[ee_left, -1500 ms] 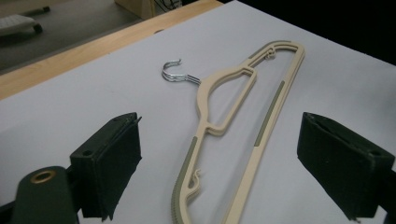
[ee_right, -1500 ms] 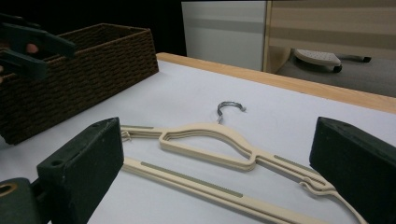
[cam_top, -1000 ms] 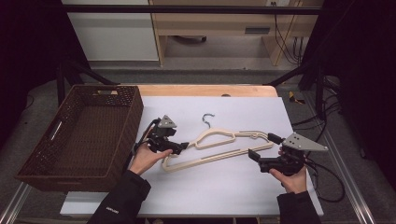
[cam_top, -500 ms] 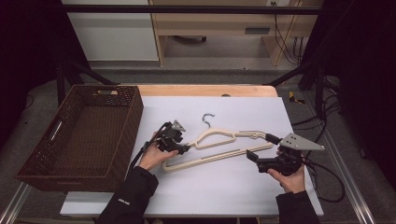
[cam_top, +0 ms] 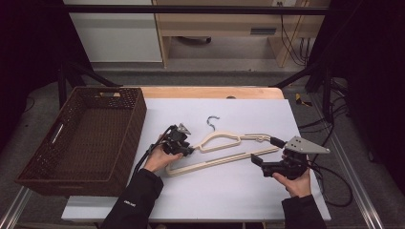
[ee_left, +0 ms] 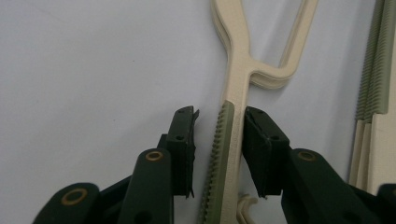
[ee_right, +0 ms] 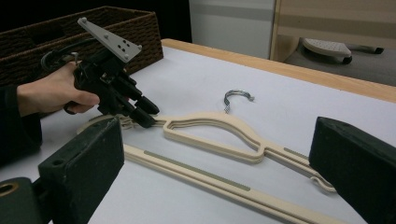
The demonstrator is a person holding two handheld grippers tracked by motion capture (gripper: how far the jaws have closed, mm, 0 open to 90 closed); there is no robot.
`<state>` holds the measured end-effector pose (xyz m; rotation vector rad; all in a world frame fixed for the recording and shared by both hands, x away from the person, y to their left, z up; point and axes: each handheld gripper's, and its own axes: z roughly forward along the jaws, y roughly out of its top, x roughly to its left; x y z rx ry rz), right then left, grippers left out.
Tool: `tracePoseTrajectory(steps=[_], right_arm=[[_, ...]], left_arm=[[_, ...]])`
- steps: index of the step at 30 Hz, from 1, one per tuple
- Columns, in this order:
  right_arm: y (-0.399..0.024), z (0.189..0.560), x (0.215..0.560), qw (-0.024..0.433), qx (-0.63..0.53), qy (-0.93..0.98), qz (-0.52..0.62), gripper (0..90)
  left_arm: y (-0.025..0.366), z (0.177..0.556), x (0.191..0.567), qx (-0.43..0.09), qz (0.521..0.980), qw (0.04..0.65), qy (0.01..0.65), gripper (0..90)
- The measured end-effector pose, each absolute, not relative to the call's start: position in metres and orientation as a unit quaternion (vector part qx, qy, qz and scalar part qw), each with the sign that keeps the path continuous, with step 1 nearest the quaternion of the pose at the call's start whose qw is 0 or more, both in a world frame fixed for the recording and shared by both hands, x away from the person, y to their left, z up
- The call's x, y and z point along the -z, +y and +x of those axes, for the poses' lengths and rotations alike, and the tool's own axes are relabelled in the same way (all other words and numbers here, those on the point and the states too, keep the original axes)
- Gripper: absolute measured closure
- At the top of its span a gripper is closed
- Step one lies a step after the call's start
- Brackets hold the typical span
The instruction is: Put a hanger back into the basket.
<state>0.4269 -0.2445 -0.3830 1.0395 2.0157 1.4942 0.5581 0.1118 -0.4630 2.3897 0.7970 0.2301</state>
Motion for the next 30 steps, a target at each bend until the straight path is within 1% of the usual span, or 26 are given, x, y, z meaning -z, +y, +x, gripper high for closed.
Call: tracePoseTrajectory(steps=[2, 7, 22, 30], right_arm=[[-0.244, 0.427, 0.383, 0.209, -0.539, 0.725, 0.374, 3.5], [-0.244, 0.427, 0.383, 0.211, -0.537, 0.726, 0.375, 3.4], [-0.243, 0.428, 0.384, 0.208, -0.535, 0.728, 0.375, 3.4], [-0.243, 0.428, 0.384, 0.207, -0.536, 0.728, 0.374, 3.5]], left_arm=[[0.110, 0.557, 0.462, -0.089, 0.904, 0.295, 0.296, 73.2], [0.107, 0.556, 0.459, -0.093, 0.916, 0.279, 0.274, 76.0], [0.107, 0.550, 0.453, -0.093, 0.920, 0.271, 0.266, 78.1], [0.107, 0.552, 0.452, -0.084, 0.918, 0.273, 0.275, 78.0]])
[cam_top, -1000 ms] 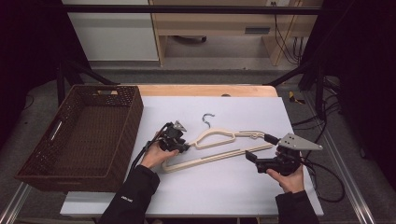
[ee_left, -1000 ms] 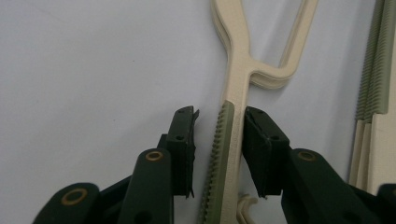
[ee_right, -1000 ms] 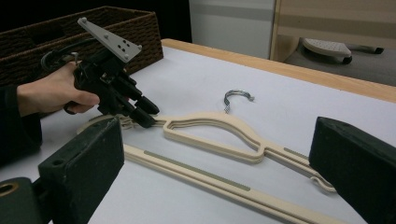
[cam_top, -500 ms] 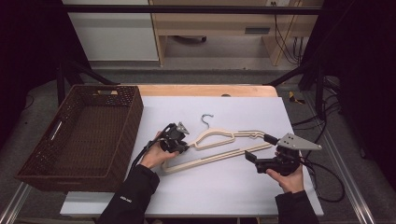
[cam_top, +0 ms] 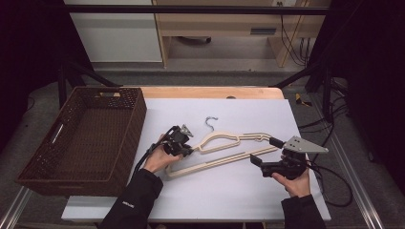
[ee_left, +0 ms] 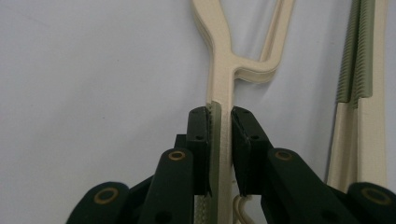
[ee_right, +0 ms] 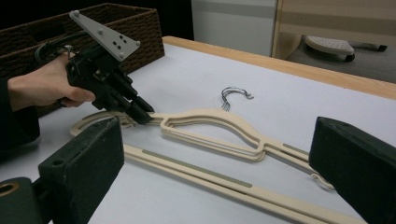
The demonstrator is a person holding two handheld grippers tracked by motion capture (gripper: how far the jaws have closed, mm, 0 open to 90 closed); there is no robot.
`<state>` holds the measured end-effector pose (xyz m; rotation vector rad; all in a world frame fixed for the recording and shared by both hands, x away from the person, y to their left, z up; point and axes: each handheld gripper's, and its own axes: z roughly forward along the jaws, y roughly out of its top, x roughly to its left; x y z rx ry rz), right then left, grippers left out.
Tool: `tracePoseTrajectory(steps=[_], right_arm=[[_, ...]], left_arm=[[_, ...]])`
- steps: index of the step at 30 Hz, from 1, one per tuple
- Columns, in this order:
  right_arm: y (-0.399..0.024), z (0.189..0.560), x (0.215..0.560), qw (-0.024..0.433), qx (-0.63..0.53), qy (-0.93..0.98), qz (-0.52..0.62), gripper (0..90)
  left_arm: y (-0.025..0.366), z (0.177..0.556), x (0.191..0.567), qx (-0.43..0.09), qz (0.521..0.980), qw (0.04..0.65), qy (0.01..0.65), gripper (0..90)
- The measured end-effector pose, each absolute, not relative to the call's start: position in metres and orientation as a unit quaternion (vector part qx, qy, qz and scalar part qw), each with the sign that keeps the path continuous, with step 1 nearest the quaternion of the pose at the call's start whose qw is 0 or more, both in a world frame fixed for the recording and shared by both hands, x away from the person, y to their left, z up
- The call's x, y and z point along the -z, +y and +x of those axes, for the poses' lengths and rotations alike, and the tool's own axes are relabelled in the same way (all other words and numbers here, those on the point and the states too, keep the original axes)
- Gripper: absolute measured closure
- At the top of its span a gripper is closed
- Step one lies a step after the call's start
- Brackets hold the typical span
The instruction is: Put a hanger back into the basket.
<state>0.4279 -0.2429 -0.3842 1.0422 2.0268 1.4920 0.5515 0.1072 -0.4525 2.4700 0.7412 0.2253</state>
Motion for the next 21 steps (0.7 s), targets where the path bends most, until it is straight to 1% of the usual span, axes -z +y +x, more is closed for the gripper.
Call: tracePoseTrajectory(steps=[5, 15, 21], right_arm=[[-0.2432, 0.4277, 0.3839, 0.207, -0.536, 0.728, 0.374, 3.4], [-0.2424, 0.4279, 0.3845, 0.206, -0.536, 0.728, 0.374, 3.4], [-0.2428, 0.4278, 0.3842, 0.207, -0.537, 0.727, 0.375, 3.4]], left_arm=[[0.1084, 0.5519, 0.4510, -0.077, 0.916, 0.276, 0.281, 78.1], [0.1071, 0.5498, 0.4491, -0.083, 0.919, 0.273, 0.274, 78.3], [0.1070, 0.5523, 0.4515, -0.076, 0.916, 0.270, 0.285, 77.8]])
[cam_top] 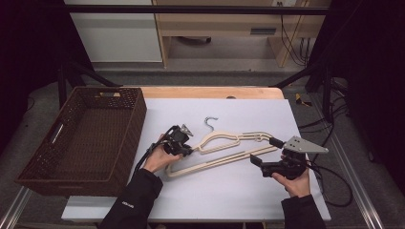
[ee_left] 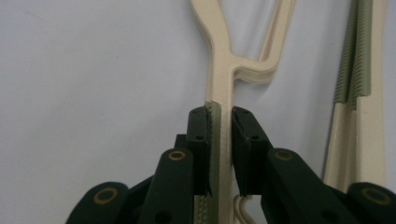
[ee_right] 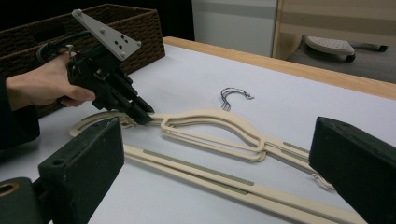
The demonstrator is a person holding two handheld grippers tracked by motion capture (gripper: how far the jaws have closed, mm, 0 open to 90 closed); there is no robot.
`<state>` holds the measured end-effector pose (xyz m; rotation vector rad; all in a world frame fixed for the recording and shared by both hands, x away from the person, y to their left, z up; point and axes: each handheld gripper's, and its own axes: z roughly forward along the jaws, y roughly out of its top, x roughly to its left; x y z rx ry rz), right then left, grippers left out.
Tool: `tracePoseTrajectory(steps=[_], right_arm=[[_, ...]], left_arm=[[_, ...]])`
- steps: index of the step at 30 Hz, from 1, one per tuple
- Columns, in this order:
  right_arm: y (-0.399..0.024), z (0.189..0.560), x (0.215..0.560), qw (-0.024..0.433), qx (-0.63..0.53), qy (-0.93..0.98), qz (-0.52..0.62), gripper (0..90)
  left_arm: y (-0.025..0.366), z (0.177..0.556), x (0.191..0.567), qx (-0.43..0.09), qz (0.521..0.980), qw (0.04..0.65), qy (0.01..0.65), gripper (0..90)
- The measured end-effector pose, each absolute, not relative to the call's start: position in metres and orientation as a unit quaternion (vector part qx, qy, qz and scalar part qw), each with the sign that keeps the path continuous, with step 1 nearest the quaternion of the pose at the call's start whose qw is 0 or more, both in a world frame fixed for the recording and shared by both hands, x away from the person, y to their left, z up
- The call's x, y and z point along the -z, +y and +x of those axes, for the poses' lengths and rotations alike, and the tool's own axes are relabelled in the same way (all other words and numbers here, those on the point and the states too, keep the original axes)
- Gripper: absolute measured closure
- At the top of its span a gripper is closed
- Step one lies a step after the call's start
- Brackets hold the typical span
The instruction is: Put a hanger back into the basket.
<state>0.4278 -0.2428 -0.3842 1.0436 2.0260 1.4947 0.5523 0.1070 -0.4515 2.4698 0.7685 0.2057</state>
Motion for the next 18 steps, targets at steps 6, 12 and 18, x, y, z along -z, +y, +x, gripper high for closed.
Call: tracePoseTrajectory(steps=[6, 12, 18], right_arm=[[-0.242, 0.428, 0.384, 0.206, -0.537, 0.727, 0.374, 3.4], [-0.242, 0.428, 0.384, 0.206, -0.538, 0.727, 0.374, 3.6], [-0.241, 0.429, 0.385, 0.205, -0.537, 0.728, 0.373, 4.5]], left_arm=[[0.109, 0.553, 0.449, -0.069, 0.910, 0.284, 0.295, 77.7], [0.110, 0.550, 0.444, -0.082, 0.913, 0.278, 0.288, 79.3], [0.109, 0.540, 0.440, -0.116, 0.911, 0.286, 0.272, 79.4]])
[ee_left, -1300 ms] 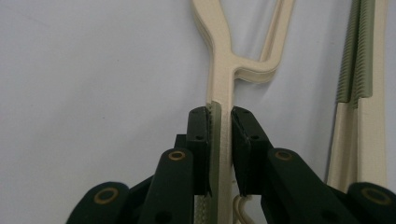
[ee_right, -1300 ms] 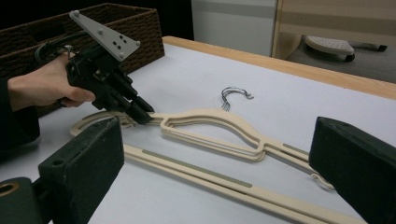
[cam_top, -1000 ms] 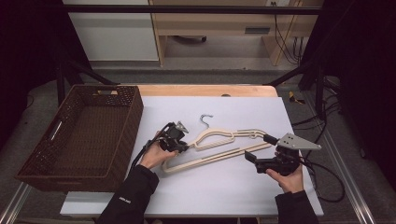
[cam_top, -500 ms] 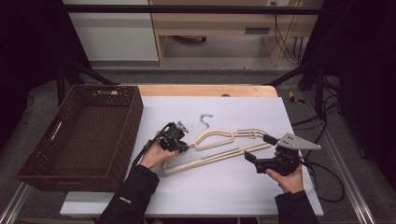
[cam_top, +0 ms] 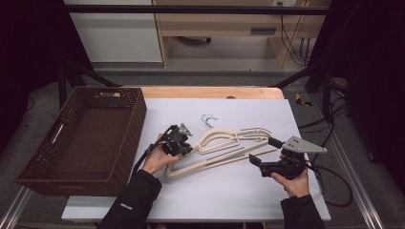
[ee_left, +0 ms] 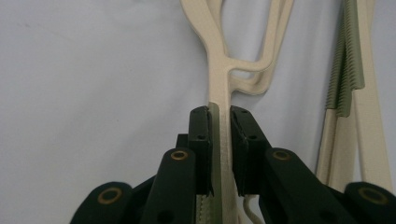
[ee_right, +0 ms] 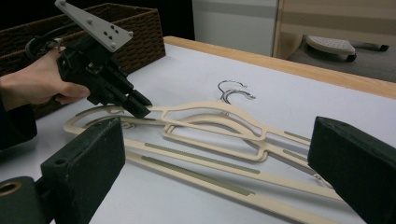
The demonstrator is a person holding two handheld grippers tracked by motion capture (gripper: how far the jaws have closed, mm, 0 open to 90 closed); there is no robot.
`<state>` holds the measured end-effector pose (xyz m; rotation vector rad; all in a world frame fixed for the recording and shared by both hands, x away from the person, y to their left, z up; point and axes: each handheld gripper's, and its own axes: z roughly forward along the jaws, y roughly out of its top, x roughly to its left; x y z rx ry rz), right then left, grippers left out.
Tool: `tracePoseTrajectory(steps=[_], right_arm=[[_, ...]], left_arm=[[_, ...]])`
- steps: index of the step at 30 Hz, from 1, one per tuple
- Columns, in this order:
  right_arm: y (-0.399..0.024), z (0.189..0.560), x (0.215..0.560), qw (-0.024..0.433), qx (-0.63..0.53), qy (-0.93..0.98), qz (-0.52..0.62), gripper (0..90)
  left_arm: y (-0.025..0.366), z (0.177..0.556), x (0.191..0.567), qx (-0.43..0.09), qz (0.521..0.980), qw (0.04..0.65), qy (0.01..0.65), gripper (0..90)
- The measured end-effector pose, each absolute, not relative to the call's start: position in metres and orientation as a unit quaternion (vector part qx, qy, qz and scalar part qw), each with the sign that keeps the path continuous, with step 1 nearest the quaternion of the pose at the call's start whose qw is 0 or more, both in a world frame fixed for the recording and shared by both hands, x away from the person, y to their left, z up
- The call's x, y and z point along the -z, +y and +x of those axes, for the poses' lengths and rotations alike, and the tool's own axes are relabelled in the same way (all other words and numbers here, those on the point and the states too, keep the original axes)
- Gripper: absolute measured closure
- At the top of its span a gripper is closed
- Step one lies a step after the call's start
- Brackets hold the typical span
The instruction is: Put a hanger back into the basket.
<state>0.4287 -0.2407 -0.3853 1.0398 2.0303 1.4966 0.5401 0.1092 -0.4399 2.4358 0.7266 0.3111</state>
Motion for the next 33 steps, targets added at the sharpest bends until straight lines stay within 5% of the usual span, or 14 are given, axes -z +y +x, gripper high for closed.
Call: tracePoseTrajectory(steps=[33], right_arm=[[-0.158, 0.507, 0.397, 0.185, -0.507, 0.742, 0.398, 20.4]], left_arm=[[0.099, 0.476, 0.419, -0.203, 0.891, 0.317, 0.253, 79.4]])
